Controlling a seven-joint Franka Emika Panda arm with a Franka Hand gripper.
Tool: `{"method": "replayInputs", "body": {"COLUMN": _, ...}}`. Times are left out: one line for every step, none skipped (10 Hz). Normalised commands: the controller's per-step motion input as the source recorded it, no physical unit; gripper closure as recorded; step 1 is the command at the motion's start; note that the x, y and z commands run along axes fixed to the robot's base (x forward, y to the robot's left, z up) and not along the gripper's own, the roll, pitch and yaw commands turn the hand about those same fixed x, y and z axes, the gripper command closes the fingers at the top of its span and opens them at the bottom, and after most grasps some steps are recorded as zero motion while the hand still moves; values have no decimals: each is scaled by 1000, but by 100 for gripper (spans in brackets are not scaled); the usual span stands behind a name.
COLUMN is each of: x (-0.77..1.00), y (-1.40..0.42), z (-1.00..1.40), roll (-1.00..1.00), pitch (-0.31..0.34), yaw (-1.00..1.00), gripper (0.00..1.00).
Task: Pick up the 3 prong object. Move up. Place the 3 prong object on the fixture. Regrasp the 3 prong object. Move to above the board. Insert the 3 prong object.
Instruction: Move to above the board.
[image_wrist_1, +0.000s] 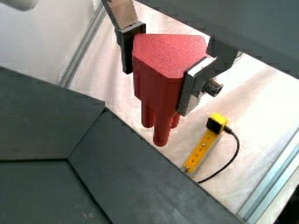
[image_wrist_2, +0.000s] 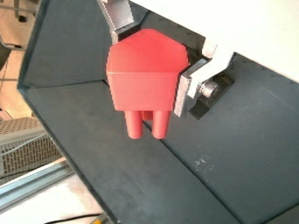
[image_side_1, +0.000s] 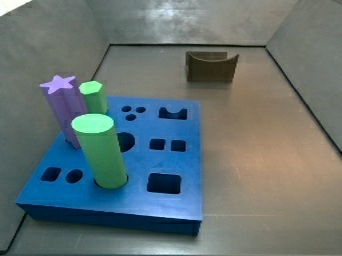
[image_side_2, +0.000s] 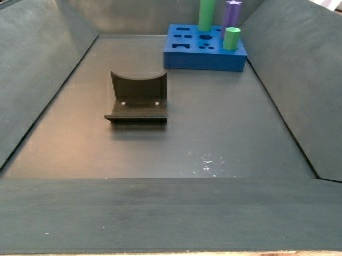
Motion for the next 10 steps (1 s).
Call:
{"method": "replayInputs", "body": {"x": -396, "y": -1000, "z": 53, "roll": -1000, "pitch": -120, "yaw": -77, "gripper": 100}}
{"method": "replayInputs", "body": {"x": -391, "y": -1000, "z": 24, "roll": -1000, "pitch": -127, "yaw": -73, "gripper": 100}}
{"method": "replayInputs", "body": {"x": -402, "y": -1000, "z": 35, "roll": -1000, "pitch": -138, "yaw": -75, "gripper": 100}}
{"method": "replayInputs", "body": {"x": -427, "y": -1000, "z": 19, "roll": -1000, "pitch": -142, "yaw": -82, "gripper": 100}}
{"method": "replayInputs", "body": {"x": -434, "y": -1000, "z": 32, "roll": -1000, "pitch": -145, "yaw": -98, "gripper": 100}}
{"method": "replayInputs", "body": {"x": -448, "y": -1000, "z": 33, "roll": -1000, "pitch": -144, "yaw": -107, "gripper": 100}}
{"method": "replayInputs", "body": {"x": -455, "y": -1000, "z": 22, "roll": -1000, "pitch": -144, "yaw": -112, "gripper": 100}}
{"method": "replayInputs", "body": {"x": -483, "y": -1000, "z": 33, "roll": -1000, "pitch": -135, "yaw": -124, "gripper": 100}}
{"method": "replayInputs", "body": {"x": -495, "y": -1000, "z": 34, "roll": -1000, "pitch": -137, "yaw": -129, "gripper": 100}}
{"method": "replayInputs", "body": {"x": -335, "y": -586, "z": 10, "roll": -1000, "pitch": -142, "yaw": -132, "gripper": 100}}
